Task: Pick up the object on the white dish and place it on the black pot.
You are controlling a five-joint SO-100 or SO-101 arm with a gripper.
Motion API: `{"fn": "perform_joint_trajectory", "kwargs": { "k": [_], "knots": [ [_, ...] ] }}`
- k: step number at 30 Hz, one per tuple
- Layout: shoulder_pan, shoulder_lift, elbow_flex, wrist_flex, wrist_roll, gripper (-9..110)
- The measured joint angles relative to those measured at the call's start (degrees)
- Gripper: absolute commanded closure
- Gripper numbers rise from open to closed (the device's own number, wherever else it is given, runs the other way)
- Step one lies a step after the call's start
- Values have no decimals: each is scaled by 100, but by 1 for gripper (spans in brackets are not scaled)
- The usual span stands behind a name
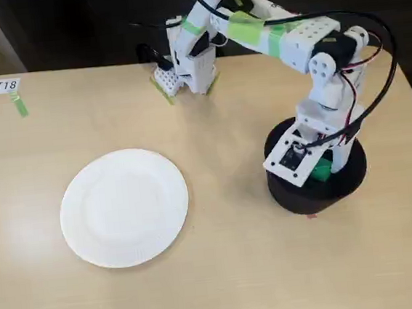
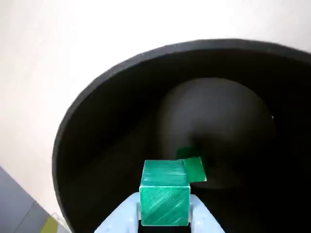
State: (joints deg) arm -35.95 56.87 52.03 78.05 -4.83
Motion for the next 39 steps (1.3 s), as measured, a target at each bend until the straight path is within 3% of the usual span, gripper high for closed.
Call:
{"fn": "perform_joint_trajectory", "kwargs": {
  "k": [3,7,8,10,11,19,28,33,39],
  "knots": [
    [18,0,0,255,-97,70],
    [79,0,0,492,-141,72],
    [97,0,0,554,-141,77],
    [123,0,-9,659,-97,99],
    [132,0,-44,721,53,101],
    [501,53,-1107,1556,229,101],
    [1775,2101,-1063,1784,272,101],
    [2496,3973,18,1415,264,102],
    [2909,7304,3463,-448,589,102]
  ]
}}
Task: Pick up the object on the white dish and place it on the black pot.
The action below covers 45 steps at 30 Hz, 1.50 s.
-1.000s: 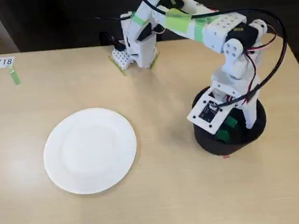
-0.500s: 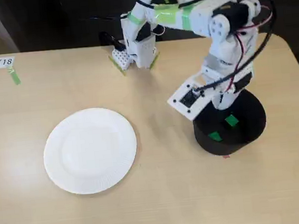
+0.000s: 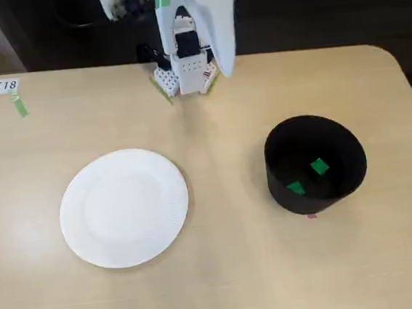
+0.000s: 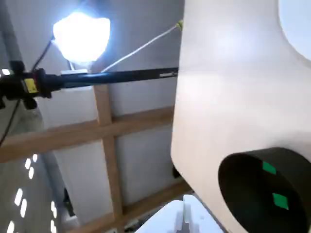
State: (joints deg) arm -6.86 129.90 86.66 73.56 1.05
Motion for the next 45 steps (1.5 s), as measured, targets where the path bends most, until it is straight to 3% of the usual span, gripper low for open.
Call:
{"fn": "perform_joint_trajectory", "kwargs": {
  "k": [11,18,30,45],
  "knots": [
    [18,3059,5528,-1890,229,102],
    [237,4834,7462,-2057,316,102],
    [352,5432,8886,-1635,193,102],
    [686,5432,8974,-1635,70,101]
  ]
}}
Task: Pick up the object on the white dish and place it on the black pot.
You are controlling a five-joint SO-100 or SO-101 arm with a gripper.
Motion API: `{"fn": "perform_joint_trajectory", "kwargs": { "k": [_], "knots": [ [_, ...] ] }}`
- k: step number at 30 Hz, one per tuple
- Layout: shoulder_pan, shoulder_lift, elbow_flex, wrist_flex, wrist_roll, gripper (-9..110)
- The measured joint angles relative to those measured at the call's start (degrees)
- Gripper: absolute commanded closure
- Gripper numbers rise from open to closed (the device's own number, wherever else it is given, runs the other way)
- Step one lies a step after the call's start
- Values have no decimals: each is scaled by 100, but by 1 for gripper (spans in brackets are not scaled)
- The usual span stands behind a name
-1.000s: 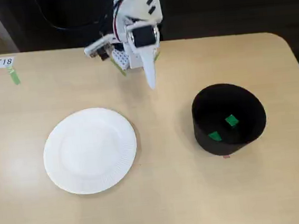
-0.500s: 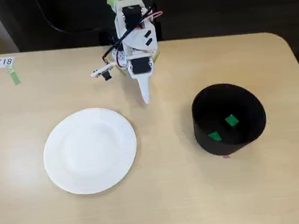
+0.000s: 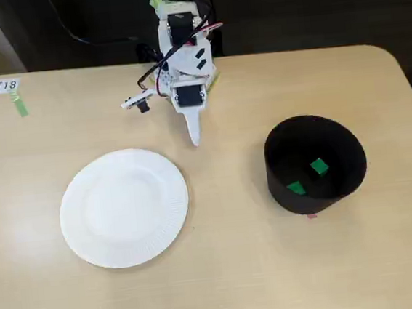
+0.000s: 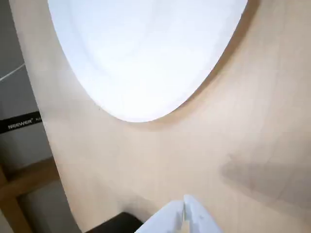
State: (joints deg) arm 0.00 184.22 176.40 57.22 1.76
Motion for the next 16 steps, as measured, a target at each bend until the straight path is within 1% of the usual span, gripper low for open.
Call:
{"fn": "perform_joint_trajectory", "kwargs": {
  "k": [2,4,16],
  "knots": [
    [0,0,0,0,0,99],
    [0,0,0,0,0,101],
    [0,0,0,0,0,101]
  ]
}}
